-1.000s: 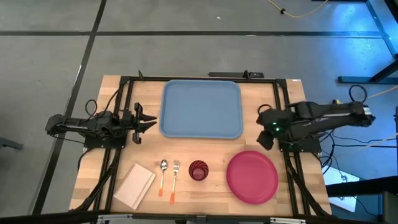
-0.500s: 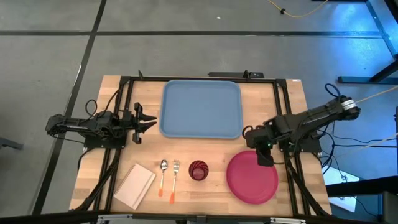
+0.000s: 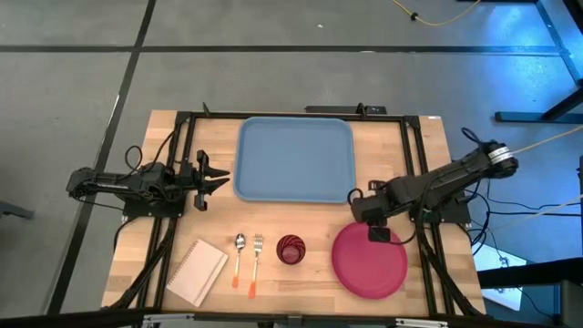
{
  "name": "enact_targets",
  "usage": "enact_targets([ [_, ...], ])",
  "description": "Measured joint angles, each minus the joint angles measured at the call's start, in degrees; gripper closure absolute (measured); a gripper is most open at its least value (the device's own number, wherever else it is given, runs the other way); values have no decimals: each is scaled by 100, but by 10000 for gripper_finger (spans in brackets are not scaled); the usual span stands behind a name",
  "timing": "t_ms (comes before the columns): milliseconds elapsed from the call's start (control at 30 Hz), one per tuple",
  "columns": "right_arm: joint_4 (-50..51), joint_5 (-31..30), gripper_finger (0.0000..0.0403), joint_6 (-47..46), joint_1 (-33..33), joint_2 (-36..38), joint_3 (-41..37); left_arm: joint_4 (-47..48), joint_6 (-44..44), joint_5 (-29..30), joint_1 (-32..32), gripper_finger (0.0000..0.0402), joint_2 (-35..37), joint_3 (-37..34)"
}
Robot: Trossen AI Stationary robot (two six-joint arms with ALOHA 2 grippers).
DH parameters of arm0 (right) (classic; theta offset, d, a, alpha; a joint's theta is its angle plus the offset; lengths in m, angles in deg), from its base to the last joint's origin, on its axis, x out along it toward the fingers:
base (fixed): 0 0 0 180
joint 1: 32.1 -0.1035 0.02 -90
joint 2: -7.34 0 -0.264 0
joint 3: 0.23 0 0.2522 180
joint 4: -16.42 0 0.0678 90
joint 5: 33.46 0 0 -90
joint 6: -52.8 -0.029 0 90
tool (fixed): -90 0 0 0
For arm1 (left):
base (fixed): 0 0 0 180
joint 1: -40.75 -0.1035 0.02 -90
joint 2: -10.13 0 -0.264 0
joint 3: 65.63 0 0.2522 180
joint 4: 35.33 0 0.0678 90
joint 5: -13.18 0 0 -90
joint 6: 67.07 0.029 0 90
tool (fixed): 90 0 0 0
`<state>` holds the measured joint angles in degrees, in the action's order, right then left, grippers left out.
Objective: Pick and place plate/cup/fork/spoon on tray
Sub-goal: Put the pink plate on the bottom middle of the blue serving tray
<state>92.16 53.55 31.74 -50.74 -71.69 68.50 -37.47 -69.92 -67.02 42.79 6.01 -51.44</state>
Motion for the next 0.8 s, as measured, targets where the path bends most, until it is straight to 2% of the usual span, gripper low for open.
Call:
enact_targets([
  [400,-938,-195,299,1075,0,-875,-3,6,4,0,0,319,0,0],
  [800,-1157,-15,299,1106,0,-1693,-6,105,7,0,0,319,0,1],
])
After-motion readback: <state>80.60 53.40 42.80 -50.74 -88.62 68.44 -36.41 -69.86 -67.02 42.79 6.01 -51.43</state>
